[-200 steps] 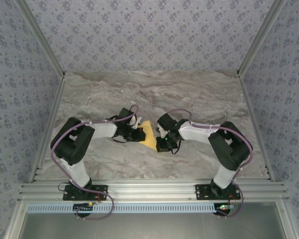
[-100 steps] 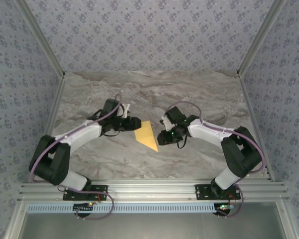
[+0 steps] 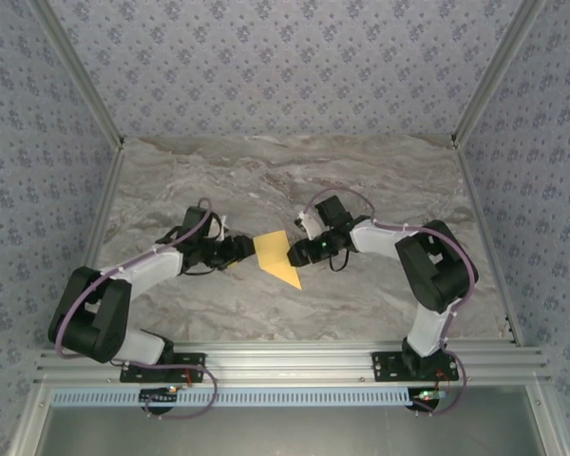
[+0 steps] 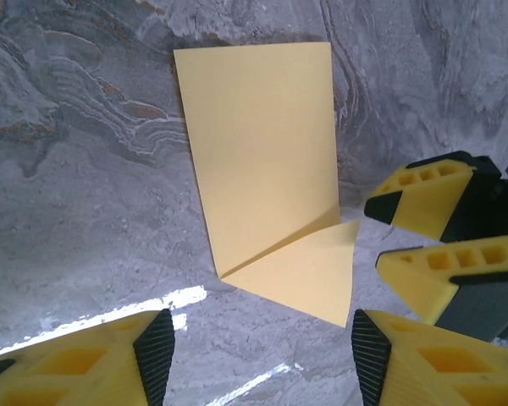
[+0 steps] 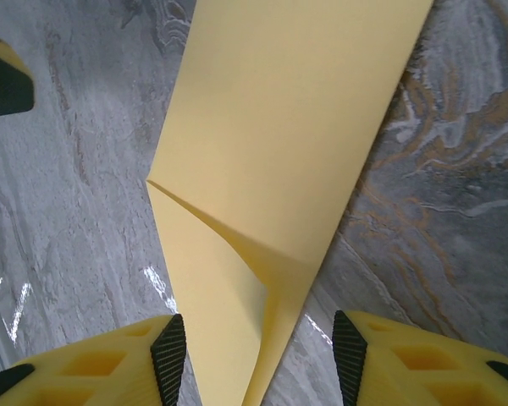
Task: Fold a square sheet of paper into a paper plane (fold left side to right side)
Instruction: Fourth fold the wing at the center of the table.
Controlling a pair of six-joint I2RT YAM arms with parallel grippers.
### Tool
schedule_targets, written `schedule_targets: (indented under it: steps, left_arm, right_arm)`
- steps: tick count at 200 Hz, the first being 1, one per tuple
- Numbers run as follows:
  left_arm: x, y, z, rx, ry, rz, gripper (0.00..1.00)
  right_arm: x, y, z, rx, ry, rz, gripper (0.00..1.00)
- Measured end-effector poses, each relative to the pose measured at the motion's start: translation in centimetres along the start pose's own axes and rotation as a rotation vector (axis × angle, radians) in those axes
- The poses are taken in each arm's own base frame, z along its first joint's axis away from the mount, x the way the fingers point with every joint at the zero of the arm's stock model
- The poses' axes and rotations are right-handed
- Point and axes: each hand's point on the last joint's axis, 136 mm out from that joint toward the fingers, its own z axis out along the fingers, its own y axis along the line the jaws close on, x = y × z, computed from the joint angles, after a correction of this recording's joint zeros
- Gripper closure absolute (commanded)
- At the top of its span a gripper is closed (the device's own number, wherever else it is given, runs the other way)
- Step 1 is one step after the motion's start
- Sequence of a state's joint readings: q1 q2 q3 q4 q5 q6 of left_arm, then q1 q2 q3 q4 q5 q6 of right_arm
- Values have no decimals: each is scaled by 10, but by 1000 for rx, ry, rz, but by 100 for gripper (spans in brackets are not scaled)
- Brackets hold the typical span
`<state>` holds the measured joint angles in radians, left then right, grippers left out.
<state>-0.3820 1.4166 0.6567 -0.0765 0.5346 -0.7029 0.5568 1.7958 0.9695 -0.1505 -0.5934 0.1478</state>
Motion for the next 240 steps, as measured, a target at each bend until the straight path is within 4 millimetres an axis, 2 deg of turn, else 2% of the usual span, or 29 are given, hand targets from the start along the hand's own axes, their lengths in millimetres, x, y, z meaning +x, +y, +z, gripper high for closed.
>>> schedule_targets:
  steps: [30, 69, 86, 111, 135, 195, 240]
  left_arm:
    - [0, 3, 5, -2, 10, -14, 39]
    - [1, 2, 6, 7, 14, -22, 38]
    - [1, 1, 6, 10, 16, -25, 38]
    - [2, 2, 7, 9, 21, -26, 38]
    - [4, 3, 11, 6, 35, -31, 38]
    - [4, -11, 26, 15, 77, -16, 38]
    - [9, -17, 42, 13, 114, -21, 41]
  right_arm:
    - [-1, 1, 4, -22, 3, -7, 54]
    - [-5, -1, 11, -32, 4, -8, 65]
    - [-6, -1, 11, -33, 3, -8, 72]
    - [-7, -1, 12, -35, 3, -9, 90]
    - [-6, -2, 12, -30, 7, -11, 98]
    - [-4, -14, 10, 29, 13, 3, 99]
    - [-4, -15, 10, 34, 13, 4, 99]
